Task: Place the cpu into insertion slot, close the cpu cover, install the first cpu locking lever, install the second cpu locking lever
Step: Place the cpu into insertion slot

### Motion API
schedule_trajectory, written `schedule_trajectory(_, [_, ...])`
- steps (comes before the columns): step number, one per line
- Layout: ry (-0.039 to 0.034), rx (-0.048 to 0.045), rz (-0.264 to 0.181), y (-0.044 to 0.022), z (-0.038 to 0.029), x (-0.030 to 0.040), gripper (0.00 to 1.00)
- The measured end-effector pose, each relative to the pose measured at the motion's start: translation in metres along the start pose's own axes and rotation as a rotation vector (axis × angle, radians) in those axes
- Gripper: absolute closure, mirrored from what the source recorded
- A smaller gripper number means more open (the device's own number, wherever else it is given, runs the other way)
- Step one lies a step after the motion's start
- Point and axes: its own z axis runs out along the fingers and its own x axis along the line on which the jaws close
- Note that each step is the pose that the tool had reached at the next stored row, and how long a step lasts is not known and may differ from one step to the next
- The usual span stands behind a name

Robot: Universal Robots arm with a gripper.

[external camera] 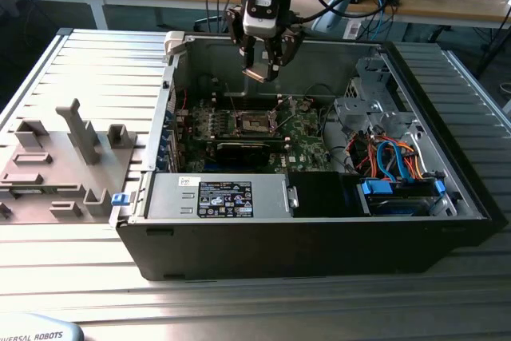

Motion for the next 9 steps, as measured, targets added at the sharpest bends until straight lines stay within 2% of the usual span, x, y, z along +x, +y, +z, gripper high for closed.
schedule_trajectory(9, [-0.0002, 0.0001, 0.011, 0.0000, 0.0003, 0.0000, 0.46])
